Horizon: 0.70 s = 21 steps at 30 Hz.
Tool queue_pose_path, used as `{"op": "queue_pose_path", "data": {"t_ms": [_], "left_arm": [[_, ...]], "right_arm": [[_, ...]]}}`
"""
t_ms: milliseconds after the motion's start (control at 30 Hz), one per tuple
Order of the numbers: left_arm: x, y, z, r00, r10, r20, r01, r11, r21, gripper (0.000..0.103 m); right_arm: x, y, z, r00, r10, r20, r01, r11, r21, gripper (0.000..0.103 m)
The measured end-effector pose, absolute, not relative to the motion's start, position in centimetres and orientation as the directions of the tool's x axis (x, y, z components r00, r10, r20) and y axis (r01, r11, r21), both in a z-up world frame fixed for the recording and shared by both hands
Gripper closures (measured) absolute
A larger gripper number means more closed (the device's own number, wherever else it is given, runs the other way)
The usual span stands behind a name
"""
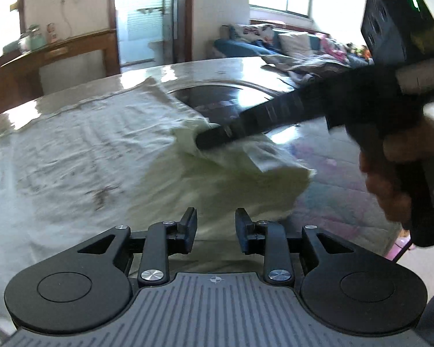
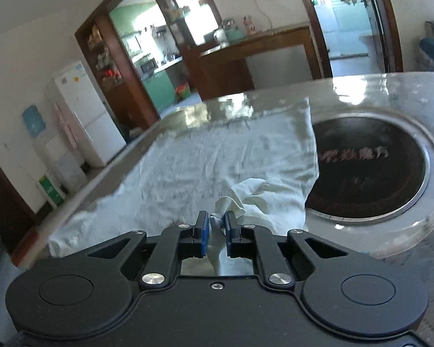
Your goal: Fold clothes
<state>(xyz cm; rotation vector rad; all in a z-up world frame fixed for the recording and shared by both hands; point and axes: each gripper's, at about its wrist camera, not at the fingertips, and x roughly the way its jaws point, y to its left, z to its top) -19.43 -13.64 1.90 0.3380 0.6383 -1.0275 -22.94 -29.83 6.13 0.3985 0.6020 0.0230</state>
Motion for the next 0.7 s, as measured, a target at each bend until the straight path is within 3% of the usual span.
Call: {"op": "queue_pose_path", "data": {"t_ms": [233, 433, 700], "left_arm": [[-17.3, -12.1, 2.4, 0.389, -0.675, -0.627, 0.835, 0.546, -0.068, 0.073], [-16.8, -12.7, 3.7, 0.384, -0.701, -0.601, 0.835, 0.542, -0.099, 0.072], [-17.9, -15.8, 4.0, 0.349, -0.730, -0.587, 0.873, 0.482, -0.080, 0.072]], "right_arm": [[-24.8, -29.1, 6.0, 0.798, 0.162, -0.580, 0.066, 0.933, 0.352, 0.066], [-27.5, -30.2, 7.5, 0.826, 0.105, -0.553, 0.094, 0.943, 0.320, 0.066], [-28.3, -31.6, 4.4, 0.760, 0.048, -0.649, 0.179, 0.943, 0.280, 0.068]]}}
